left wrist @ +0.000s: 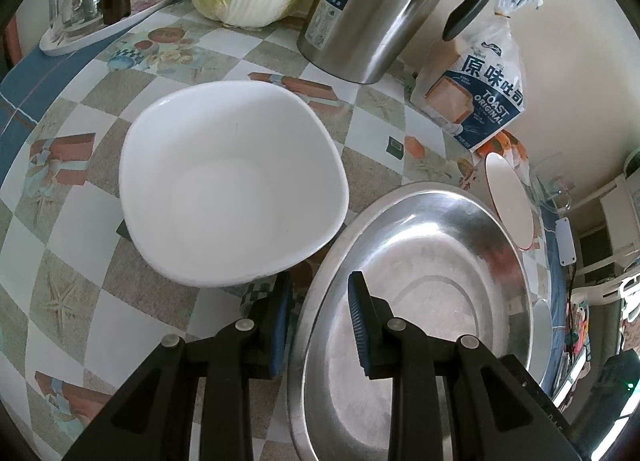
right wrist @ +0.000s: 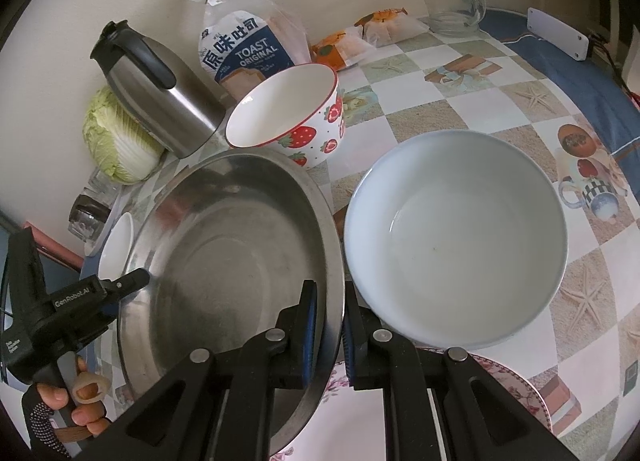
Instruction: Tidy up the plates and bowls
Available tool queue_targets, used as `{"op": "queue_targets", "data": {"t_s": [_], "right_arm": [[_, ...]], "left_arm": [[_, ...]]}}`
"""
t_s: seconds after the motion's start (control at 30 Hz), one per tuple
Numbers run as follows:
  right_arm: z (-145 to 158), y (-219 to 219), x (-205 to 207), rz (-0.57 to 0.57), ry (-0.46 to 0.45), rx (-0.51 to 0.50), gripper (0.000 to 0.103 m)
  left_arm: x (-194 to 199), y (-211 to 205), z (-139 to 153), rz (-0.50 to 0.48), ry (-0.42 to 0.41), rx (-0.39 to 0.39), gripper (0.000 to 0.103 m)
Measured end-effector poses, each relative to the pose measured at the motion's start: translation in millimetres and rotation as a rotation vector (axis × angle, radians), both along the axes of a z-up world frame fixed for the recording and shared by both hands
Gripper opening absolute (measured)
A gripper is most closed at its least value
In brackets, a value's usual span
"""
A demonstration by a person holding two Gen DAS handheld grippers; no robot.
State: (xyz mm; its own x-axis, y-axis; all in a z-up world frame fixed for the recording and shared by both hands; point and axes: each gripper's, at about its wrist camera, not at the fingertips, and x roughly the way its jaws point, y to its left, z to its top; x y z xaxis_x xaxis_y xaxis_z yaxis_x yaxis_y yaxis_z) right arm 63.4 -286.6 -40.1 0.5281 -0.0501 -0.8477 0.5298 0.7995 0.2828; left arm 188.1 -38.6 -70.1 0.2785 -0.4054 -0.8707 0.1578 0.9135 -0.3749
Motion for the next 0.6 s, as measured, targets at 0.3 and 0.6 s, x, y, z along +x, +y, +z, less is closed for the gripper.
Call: {"op": "queue_targets", "data": {"t_s": [0.3,0.6], "right_arm": [[3.2,0.7,-1.0,0.001,0.015,-0.013,0.013],[15.9,8.3,-3.0,0.027,0.034,-0.077,0.021]], "left_arm": [[-3.0,-0.6,9.0,-0.011,-0.011,0.035,0.041],[-8.3,1.8,20.7,-0.015,-0.020,0.078,0.054]]}}
